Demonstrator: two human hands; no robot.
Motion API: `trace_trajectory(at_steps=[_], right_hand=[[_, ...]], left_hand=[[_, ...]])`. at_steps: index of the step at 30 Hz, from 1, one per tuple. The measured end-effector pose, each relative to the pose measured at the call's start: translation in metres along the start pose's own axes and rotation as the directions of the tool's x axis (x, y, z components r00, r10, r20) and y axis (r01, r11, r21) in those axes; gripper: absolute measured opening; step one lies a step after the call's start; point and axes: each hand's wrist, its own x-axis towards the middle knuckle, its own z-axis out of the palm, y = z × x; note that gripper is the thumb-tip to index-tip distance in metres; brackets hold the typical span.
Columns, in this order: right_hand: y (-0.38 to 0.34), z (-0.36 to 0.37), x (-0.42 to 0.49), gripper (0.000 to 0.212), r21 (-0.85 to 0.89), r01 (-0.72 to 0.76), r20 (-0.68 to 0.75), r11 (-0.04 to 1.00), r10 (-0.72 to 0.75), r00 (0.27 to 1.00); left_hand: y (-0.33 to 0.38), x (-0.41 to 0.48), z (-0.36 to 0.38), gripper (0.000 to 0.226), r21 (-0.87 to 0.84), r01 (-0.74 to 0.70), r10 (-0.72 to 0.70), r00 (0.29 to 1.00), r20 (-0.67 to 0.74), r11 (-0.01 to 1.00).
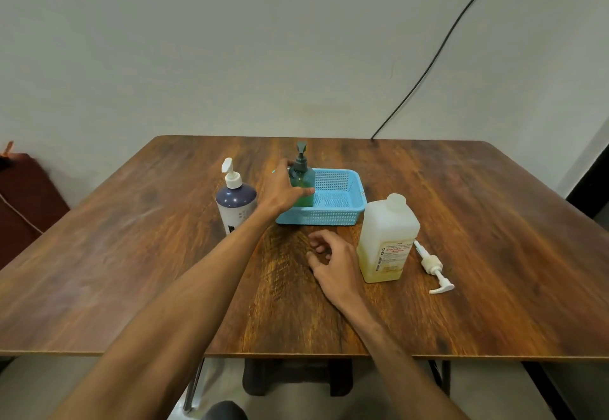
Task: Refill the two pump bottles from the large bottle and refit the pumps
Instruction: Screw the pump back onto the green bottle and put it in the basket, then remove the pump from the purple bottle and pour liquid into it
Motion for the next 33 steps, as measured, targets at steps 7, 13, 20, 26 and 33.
trace_trajectory(at_steps=[7, 13, 20, 26, 33], right_hand=[[0.000, 0.000, 0.000, 0.028, 0.011, -0.005, -0.005, 1.000, 0.005, 1.000], [-0.001, -0.001, 0.000, 0.029, 0.032, -0.013, -0.014, 0.999, 0.014, 1.000], [-0.003, -0.002, -0.001, 0.030, 0.043, -0.023, -0.023, 0.999, 0.024, 0.999], [-0.006, -0.004, -0.002, 0.028, 0.041, -0.027, -0.033, 0.999, 0.028, 0.999], [-0.009, -0.009, -0.008, 0.025, 0.024, -0.051, -0.040, 0.998, 0.051, 0.998]], left_hand=[[-0.002, 0.009, 0.001, 0.063, 0.002, 0.031, -0.031, 0.998, 0.062, 1.000], [-0.002, 0.006, 0.003, 0.063, -0.022, 0.028, -0.027, 0.998, 0.054, 0.999], [-0.001, -0.004, 0.001, 0.083, -0.036, 0.003, -0.003, 1.000, -0.004, 0.999], [0.003, -0.038, -0.004, 0.090, -0.032, -0.072, 0.065, 0.983, -0.170, 0.997], [0.005, -0.110, -0.016, 0.050, -0.127, -0.181, 0.114, 0.904, -0.412, 0.975]])
